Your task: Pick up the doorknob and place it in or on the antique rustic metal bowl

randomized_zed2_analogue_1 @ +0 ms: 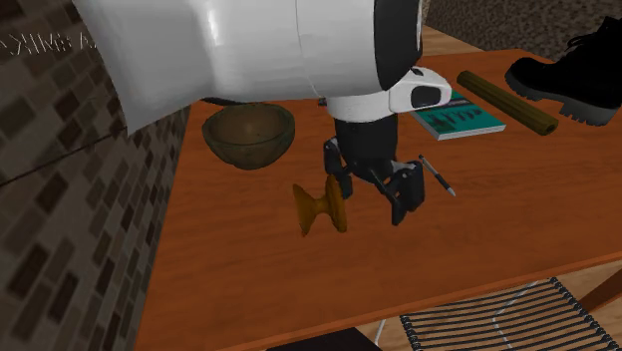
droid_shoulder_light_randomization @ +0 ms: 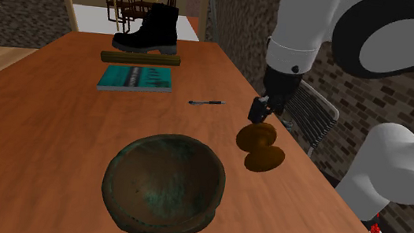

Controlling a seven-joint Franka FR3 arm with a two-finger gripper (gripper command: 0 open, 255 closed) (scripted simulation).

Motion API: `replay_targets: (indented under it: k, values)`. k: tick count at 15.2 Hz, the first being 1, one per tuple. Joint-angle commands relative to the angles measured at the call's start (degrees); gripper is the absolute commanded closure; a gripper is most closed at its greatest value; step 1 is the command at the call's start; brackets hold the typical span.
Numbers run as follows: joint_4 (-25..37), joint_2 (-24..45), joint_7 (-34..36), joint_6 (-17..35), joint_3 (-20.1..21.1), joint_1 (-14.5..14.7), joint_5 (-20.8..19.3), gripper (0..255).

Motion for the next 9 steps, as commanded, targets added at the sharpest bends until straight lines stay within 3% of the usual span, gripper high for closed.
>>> replay_targets:
  k: [1,6,9]
  values:
    - [0.1,-9.8,5.1,-0.2,3.7,2.9,1.0,0]
    - [1.8,-4.8,16.6,2.1,10.5,6.9,1.8,0]
    - [-0.5,-4.1,17.6,4.6,9.7,8.4,1.0,0]
